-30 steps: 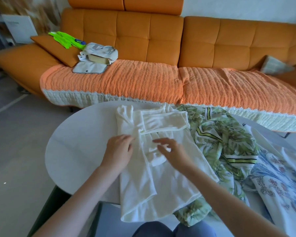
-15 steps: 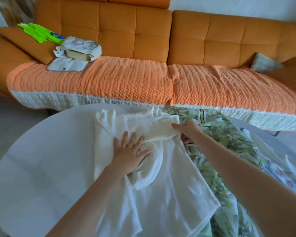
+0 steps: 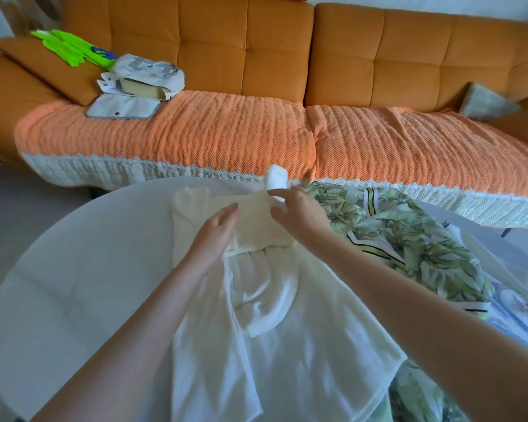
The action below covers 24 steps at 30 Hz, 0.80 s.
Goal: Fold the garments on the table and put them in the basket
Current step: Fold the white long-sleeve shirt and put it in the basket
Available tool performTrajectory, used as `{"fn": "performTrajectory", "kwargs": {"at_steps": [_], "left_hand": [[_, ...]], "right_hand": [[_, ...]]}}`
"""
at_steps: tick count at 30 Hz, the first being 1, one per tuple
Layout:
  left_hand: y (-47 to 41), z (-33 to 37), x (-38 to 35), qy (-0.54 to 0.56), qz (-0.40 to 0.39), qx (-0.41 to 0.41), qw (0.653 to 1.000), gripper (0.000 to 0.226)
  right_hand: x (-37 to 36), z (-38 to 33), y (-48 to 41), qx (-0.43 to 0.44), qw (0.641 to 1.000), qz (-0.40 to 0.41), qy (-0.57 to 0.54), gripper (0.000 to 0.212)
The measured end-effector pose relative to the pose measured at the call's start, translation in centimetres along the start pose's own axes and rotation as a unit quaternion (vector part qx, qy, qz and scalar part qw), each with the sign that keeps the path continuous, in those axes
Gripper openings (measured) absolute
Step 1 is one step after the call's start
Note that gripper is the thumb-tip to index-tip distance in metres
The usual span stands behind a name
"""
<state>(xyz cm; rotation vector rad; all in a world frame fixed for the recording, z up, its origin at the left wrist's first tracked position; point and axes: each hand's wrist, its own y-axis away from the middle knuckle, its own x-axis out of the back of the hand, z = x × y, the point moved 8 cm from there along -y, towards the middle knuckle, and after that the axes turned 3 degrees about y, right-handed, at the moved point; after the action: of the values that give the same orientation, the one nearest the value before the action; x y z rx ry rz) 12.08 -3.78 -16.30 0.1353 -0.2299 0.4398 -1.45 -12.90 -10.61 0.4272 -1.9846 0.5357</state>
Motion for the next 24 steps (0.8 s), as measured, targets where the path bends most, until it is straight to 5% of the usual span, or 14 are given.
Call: {"fn": "performTrajectory", "kwargs": {"at_steps": [3, 10, 14, 18, 24], "left_hand": [[-1.9, 0.2, 0.9, -0.002, 0.059, 0.014, 0.998, 0.033], [-5.5, 0.6, -0.3, -0.121, 0.107, 0.043, 0.986, 0.069], [-7.4, 0.6, -0.7, -0.185, 0.149, 0.013, 0.971, 0.021], [-8.5, 0.0, 0.2, -0.109, 0.175, 0.044, 0.978, 0.02], [-9.9, -1.5, 2.0, -0.006, 0.187, 0.078, 0.979, 0.027]], "right_hand": [[-3.9, -2.8, 1.1, 0.025, 0.997, -0.068, 0.012, 0.045], [-5.9, -3.9, 4.1, 0.08, 0.984, -0.155, 0.039, 0.049], [-5.0, -2.7, 5.6, 0.082, 0.978, -0.187, -0.048, 0.047], [-4.4, -1.6, 6.0, 0.054, 0.973, -0.177, -0.137, 0.042], [-1.5, 3.1, 8.5, -0.02, 0.978, -0.194, 0.076, 0.038]]}}
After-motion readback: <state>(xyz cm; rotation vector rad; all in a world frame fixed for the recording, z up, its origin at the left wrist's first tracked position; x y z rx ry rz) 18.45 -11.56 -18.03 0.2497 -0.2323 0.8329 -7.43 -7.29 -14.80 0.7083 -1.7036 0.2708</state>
